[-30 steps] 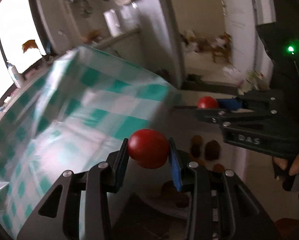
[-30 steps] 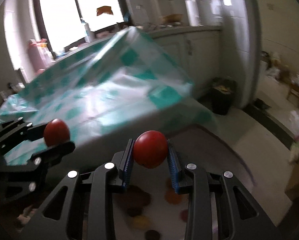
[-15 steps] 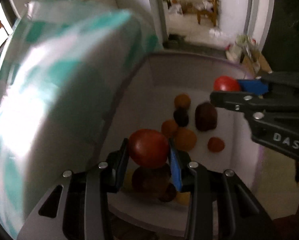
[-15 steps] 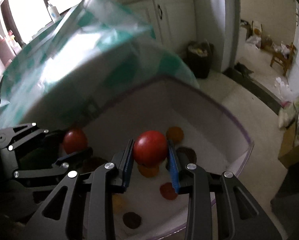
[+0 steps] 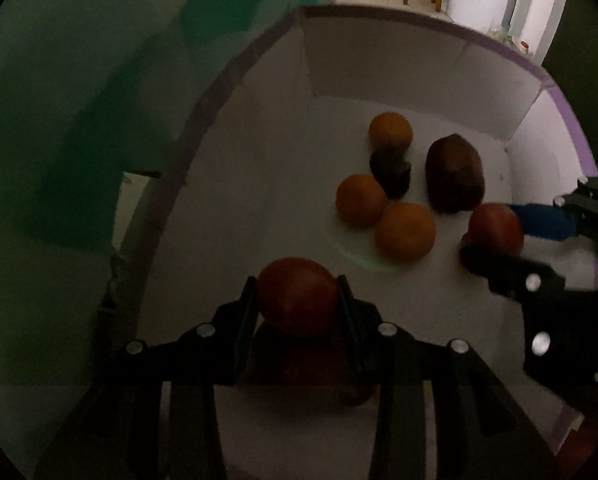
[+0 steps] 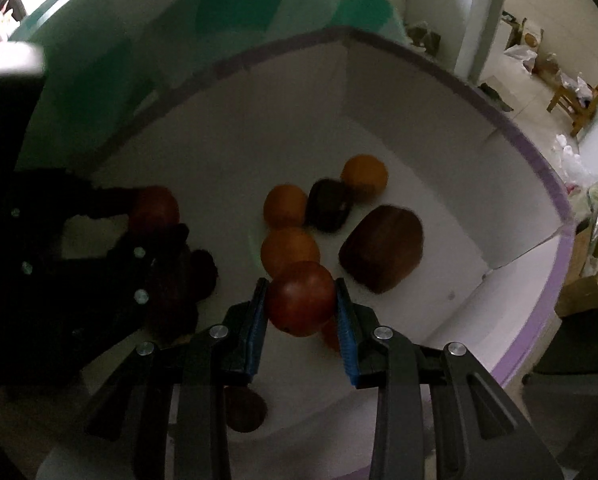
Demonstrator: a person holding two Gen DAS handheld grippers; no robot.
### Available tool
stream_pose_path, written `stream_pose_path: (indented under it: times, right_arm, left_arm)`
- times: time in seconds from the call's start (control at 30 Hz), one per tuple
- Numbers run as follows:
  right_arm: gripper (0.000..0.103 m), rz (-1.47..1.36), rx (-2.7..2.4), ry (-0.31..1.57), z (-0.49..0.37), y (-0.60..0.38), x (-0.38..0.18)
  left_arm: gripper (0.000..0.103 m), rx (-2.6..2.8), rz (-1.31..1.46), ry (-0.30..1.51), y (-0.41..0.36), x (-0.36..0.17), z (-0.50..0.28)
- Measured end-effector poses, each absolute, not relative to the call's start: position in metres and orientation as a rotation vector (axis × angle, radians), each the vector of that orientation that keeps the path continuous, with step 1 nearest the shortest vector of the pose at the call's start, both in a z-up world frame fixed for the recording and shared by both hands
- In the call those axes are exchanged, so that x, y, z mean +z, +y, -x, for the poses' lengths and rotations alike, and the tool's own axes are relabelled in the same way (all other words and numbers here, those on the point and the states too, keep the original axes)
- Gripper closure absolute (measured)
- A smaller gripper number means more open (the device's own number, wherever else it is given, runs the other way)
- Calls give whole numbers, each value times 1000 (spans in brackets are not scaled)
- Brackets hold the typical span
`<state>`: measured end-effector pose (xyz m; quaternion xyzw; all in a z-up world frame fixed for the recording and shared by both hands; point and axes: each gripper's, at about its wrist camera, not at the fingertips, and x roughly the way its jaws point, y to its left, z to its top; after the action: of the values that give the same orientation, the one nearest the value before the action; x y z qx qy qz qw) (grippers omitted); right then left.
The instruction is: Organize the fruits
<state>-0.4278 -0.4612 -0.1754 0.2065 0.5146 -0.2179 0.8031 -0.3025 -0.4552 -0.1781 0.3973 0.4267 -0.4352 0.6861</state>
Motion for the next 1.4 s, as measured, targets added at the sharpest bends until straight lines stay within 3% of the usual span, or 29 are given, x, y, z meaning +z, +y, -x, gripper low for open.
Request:
stream_pose_path:
  times: [0.47,0.57,0.7,0.9,1.07,1.4]
  right_arm:
    - [69,-456,-470,1171,420,-456,-197]
    - [68,-463,-469,1174,421,-458,-199]
    - [64,-476,-475,1171,424,-466,-197]
    - [46,-464,-497,1135,429,-475,-186]
    - [21,-375,-581,1101,435,-481,-166]
    - [17,-375,-706,989,453,-507,-122]
  left_arm:
    - [63,-980,-934,942,-470,-188,308]
    - [41,-985,-930,910,-471,-183,311]
    - [33,-965,-943,861,-469,-178,316]
    - [24,-948,-909,844,-464,-167,315]
    - [24,-937,-855,821,-455,-140,308]
    - [19,-985,-840,742,-433,-101,346]
